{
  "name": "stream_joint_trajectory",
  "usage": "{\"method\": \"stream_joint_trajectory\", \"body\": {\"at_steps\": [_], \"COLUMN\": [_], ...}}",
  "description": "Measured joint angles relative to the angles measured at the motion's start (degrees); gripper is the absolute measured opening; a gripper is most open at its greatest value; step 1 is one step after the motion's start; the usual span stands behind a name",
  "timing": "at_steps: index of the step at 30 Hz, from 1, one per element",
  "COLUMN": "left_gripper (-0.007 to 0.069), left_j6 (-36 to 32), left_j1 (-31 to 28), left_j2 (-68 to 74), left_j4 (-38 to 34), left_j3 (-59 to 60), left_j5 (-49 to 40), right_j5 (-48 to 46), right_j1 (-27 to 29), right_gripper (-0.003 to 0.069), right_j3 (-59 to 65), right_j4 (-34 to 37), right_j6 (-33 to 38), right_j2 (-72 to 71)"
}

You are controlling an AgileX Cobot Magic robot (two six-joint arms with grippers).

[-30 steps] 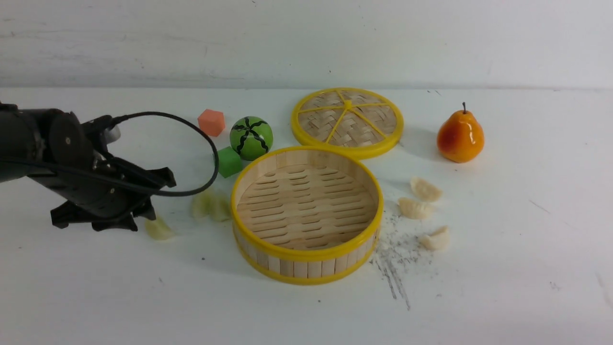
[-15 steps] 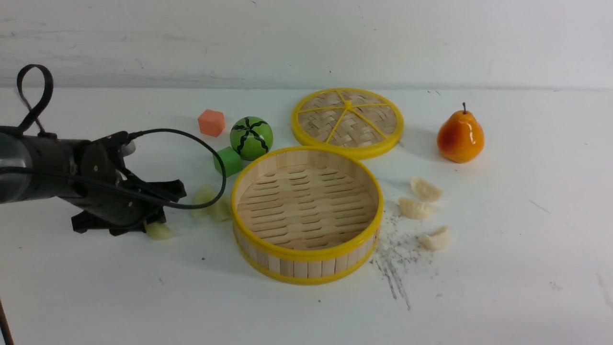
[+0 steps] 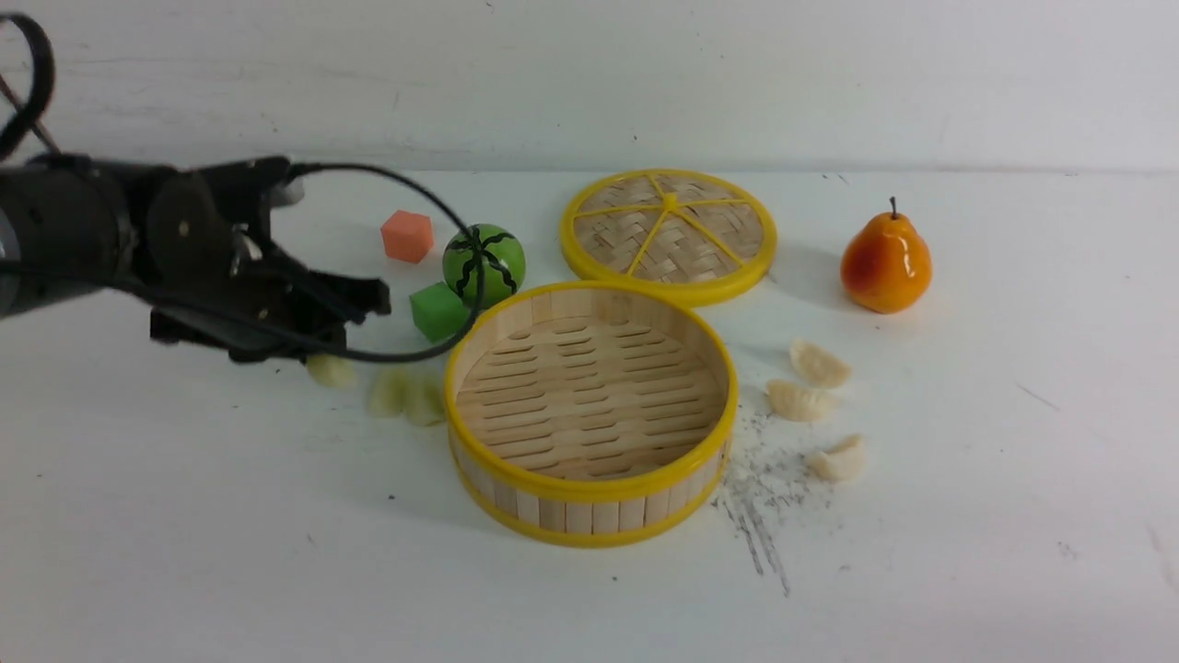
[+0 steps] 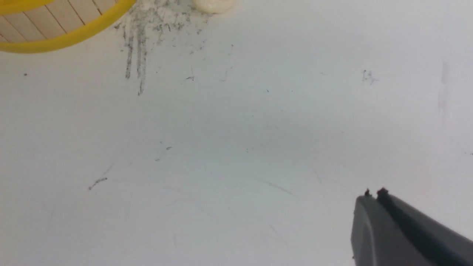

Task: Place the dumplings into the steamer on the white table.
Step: 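Place the dumpling into the bamboo steamer basket with the left gripper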

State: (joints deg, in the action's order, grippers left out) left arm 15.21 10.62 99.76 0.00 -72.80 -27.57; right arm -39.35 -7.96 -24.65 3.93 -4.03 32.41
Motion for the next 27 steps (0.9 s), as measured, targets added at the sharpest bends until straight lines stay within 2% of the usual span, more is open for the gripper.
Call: {"method": "stream_joint_trajectory", "body": {"at_steps": [4, 7, 12, 19, 27], "left_gripper": [0.0179, 0.0179, 0.0179, 0.0179, 0.019], "left_j6": [-4.25, -8.52, -14.63, -12.95, -12.28], "left_j1": [4.03, 7.16, 13.54, 14.1, 14.05], "left_j2": [-0.12, 1.89, 12.93, 25.54, 27.33], "left_j4": [-3.0, -6.05, -9.03, -4.59, -1.53], "left_j3": [-9.73, -15.36, -26.42, -34.02, -35.2], "left_j5": [-8.35, -11.49, -16.1, -19.75, -19.16], "right_j5": [0.05, 0.05, 0.05, -0.01, 0.04], "right_j1": [0.0, 0.0, 0.0, 0.0, 0.0], "right_gripper": [-0.0004, -0.0004, -0.0001, 0.0006, 0.0011], "right_j3": [0.0, 0.0, 0.0, 0.0, 0.0], "right_j4": [-0.05, -0.05, -0.05, -0.23, -0.29], "right_j6": [0.0, 0.0, 0.0, 0.0, 0.0], "right_j2": [0.0, 0.0, 0.0, 0.0, 0.0]}}
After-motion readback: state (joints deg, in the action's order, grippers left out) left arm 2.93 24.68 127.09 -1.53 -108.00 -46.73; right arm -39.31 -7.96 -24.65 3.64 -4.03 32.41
